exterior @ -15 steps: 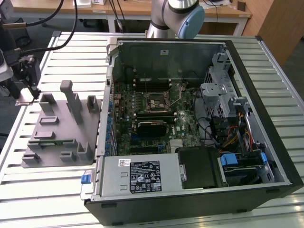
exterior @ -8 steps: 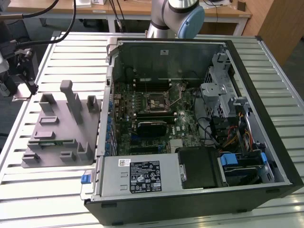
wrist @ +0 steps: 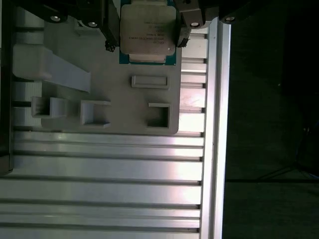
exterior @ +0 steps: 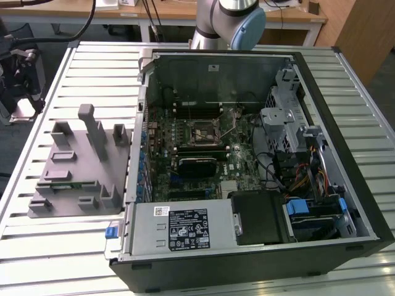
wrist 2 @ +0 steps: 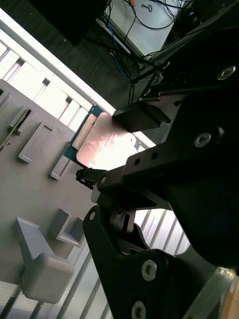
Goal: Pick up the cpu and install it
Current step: 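Pick up the cpu and move it towards the insertion slot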
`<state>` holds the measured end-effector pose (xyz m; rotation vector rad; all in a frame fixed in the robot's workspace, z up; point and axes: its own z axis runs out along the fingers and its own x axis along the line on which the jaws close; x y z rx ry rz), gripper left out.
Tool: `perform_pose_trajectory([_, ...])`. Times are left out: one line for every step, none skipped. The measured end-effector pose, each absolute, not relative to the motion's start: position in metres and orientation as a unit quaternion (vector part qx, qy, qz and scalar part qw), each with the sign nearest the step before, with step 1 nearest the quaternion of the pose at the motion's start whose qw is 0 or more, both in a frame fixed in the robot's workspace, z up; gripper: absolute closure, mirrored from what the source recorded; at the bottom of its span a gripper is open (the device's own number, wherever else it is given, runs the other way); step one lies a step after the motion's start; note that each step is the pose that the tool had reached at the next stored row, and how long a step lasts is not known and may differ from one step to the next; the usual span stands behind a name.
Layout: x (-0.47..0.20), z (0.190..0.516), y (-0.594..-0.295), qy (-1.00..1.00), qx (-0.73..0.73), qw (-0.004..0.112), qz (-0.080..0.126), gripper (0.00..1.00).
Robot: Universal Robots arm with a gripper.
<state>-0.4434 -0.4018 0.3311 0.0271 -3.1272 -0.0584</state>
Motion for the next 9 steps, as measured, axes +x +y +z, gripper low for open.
perform_pose_trajectory([-0.443,0.333,-0.402,-1.000,0.009,0.007,-0.019,0.46])
perform_pose_trajectory([-0.443,0.335,-0.401,-1.000,0.009,0.007,-0.019,0.46])
perform_pose_trajectory([-0.443,0.337,-0.401,-1.000,0.009,0.007,-0.019,0.46])
perform_pose_trajectory([-0.443,0.339,-0.401,-1.000,0.009,0.007,-0.019,0.46])
perform_pose_trajectory([-0.443,0.341,-0.401,-1.000,0.009,0.007,-0.019,0.46])
perform_pose_trajectory([-0.443,0.343,-0.401,-1.000,0.009,0.007,-0.019,0.46])
perform_pose_trajectory([-0.443,0.345,-0.401,-1.000,0.009,0.007,-0.019,0.46])
perform_pose_trajectory([-0.443,0.347,-0.401,-1.000,0.009,0.007,-0.019,0.46])
perform_pose_trajectory([-0.443,0.349,-0.401,-1.000,0.009,0.007,-0.019,0.46])
